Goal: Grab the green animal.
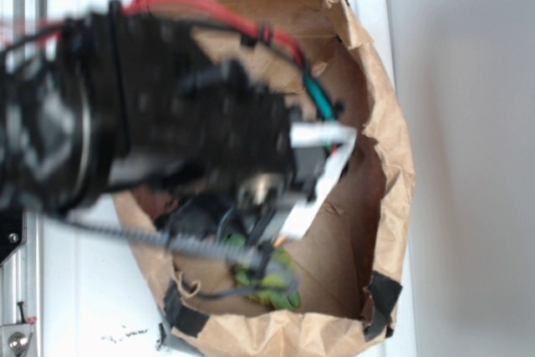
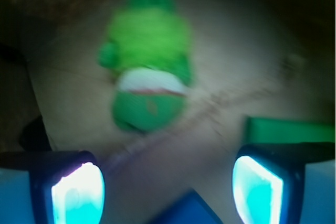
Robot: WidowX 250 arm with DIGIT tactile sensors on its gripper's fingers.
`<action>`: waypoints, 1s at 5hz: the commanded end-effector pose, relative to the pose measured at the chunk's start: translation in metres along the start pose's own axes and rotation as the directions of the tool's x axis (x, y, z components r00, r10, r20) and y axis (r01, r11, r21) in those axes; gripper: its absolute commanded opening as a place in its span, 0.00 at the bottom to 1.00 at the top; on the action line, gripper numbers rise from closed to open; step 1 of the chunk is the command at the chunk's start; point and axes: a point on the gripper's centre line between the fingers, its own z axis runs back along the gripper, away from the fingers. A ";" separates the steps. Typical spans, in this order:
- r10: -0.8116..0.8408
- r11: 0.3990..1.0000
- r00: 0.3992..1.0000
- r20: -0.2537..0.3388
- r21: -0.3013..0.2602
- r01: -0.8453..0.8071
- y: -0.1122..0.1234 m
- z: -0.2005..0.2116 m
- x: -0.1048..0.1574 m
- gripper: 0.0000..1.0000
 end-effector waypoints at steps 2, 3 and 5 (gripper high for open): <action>0.038 0.999 0.999 0.034 -0.011 -0.038 -0.022 -0.013 0.047 1.00; 0.061 0.998 0.998 0.029 -0.020 -0.061 -0.016 -0.028 0.062 1.00; 0.039 0.996 0.999 0.030 -0.084 -0.036 -0.014 -0.045 0.075 1.00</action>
